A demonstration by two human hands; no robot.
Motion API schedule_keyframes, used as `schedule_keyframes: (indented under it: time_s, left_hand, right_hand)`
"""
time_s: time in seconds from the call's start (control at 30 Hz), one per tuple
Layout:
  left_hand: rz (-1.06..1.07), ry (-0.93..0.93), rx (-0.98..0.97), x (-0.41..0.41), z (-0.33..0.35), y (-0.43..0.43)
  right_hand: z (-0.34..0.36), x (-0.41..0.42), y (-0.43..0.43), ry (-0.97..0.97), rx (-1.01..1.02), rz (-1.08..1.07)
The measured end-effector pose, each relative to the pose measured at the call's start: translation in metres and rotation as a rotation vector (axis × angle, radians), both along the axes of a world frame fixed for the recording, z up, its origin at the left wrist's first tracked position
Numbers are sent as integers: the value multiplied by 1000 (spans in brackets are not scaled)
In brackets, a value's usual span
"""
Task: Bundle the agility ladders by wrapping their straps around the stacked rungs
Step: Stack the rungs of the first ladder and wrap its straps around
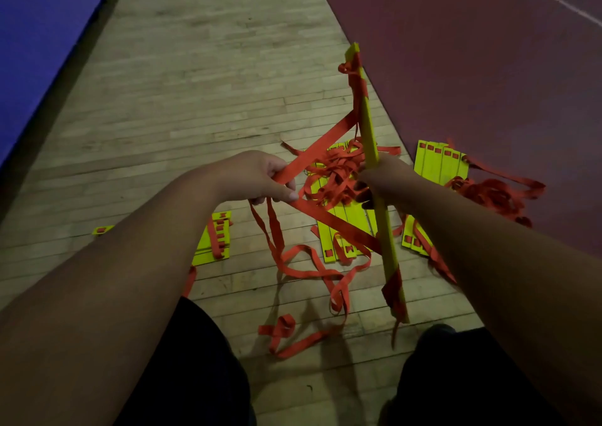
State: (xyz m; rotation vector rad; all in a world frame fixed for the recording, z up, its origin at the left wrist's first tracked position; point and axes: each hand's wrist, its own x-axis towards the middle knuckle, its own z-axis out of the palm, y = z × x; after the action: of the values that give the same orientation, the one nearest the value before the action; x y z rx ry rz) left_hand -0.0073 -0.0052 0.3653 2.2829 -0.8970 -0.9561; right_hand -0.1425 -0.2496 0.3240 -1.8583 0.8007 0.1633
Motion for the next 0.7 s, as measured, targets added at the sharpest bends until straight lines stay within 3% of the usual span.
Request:
schedule_keyframes:
  time_s: [0.1, 0.23, 0.37, 0.7]
  left_hand:
    - [1, 11, -18, -1, -1, -3]
    - [-8, -6, 0, -3, -1, -5]
    - [-11, -13, 23, -3, -2, -5]
    - [-48, 40, 33, -8, 0, -10]
  right_hand:
    - [-2, 2, 0, 3, -98, -2]
    - [6, 1, 2, 43, 55, 55]
    - [1, 2, -2, 90, -67, 186]
    - [-5, 1, 6, -37, -190, 122]
